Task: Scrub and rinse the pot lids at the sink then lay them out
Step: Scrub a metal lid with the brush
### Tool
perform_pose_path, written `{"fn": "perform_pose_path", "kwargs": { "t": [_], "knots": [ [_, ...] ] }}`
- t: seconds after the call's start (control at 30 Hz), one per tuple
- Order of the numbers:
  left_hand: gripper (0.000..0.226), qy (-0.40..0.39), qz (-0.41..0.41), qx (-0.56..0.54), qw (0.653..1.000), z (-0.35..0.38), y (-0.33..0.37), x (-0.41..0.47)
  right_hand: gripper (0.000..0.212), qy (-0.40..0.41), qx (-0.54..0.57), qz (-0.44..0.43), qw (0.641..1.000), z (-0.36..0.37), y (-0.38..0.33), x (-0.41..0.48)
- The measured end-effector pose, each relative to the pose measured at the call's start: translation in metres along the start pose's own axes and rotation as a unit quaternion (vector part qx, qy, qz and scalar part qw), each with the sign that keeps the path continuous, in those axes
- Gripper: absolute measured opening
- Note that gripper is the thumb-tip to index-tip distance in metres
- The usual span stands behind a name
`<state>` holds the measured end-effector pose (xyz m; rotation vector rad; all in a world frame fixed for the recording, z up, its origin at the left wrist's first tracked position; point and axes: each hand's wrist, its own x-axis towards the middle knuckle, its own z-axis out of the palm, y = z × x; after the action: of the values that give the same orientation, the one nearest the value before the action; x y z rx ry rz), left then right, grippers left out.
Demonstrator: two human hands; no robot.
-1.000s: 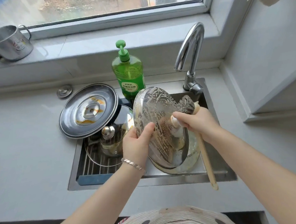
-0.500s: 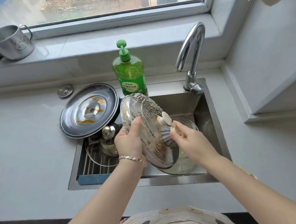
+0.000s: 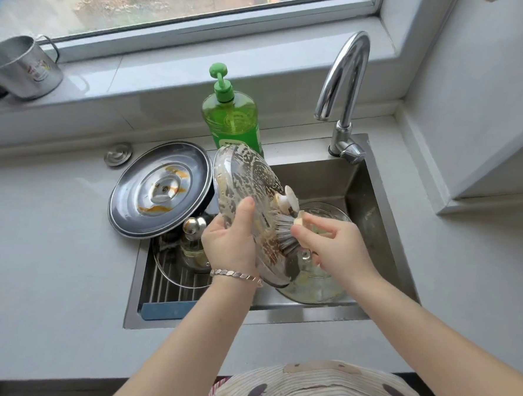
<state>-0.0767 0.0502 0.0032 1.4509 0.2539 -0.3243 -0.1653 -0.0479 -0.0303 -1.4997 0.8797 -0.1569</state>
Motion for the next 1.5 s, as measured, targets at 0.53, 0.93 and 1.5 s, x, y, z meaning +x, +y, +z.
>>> {"fn": "perform_pose_path", "kwargs": {
  "t": [0.53, 0.93, 1.5],
  "knots": [
    [0.009, 0.073, -0.075, -0.071, 0.992, -0.004, 0.01, 0.017, 0.018, 0.028, -0.065, -0.02, 0.997, -0.004, -0.009, -0.013],
    [0.028, 0.14, -0.098, -0.079, 0.982, -0.002, 0.019, 0.028, 0.051, 0.023, -0.104, -0.164, 0.981, 0.016, -0.004, -0.031],
    [0.022, -0.016, -0.162, -0.126, 0.979, -0.031, 0.022, 0.035, 0.043, 0.07, -0.148, -0.083, 0.983, -0.025, 0.005, 0.003]
  ]
}}
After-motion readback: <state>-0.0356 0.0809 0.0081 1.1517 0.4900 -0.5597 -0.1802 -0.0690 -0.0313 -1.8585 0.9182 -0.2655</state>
